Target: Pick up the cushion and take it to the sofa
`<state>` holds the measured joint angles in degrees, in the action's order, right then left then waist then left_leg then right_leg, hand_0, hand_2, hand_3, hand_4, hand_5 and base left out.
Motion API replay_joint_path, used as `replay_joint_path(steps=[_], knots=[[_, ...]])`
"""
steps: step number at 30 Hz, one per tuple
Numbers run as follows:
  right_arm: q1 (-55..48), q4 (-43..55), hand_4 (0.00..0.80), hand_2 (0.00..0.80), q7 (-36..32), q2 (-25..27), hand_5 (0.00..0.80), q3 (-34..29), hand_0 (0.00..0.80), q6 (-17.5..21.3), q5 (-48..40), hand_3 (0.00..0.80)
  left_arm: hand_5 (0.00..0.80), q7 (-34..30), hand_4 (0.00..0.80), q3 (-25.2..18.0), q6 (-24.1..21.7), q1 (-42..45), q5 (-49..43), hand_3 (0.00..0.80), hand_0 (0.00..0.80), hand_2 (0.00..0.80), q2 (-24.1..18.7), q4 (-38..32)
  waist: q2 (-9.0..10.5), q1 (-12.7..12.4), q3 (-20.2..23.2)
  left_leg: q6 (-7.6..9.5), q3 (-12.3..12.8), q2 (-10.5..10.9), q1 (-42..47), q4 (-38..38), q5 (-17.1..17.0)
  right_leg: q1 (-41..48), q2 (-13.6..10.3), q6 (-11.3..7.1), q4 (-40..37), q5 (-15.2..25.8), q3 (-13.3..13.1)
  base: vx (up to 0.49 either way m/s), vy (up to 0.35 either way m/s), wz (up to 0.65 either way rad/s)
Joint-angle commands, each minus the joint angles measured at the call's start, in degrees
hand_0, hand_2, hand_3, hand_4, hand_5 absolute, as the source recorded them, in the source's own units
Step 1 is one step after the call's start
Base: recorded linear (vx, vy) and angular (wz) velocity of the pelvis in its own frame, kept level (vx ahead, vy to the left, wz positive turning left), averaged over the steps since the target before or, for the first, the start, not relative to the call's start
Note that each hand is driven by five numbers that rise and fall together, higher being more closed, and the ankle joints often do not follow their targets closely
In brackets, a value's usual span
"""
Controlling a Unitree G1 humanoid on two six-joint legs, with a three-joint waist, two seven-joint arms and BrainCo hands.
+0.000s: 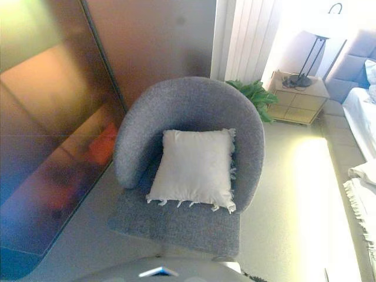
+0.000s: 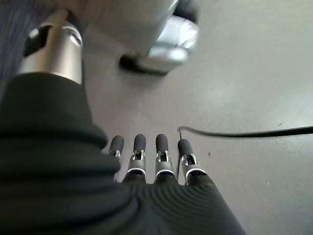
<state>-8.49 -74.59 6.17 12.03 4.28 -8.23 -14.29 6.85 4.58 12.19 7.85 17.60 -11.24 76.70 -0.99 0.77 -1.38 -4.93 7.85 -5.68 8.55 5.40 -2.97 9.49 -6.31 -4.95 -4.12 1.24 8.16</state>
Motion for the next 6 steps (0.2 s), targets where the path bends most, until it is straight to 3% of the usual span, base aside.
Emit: replay_joint_path(steps=[1,6], knots=[[6.0,-2.3,0.0,0.0,-1.4,-1.4,0.0,2.7,0.0,-0.4,3.0,0.0,0.0,-2.8,0.0,1.2,3.8,-5.6,-0.7,0.0,0.0,0.0,0.3,2.8,1.47,0.9,-3.3,1.59,-0.1,1.2,2.5,-1.2,4.4,0.3,-2.4,-1.24,0.7,0.8,-0.1,0.0,0.0,0.0],[6.3,-2.6,0.0,0.0,-1.8,-1.2,0.0,3.2,0.0,-0.6,2.7,0.0,0.0,-2.6,0.0,1.9,5.8,-6.6,1.3,0.0,0.0,0.0,-0.4,2.1,1.87,0.8,-3.2,1.88,0.0,1.3,2.6,-1.0,4.6,0.3,-2.6,-1.61,0.6,0.9,-0.2,0.0,0.0,0.0]])
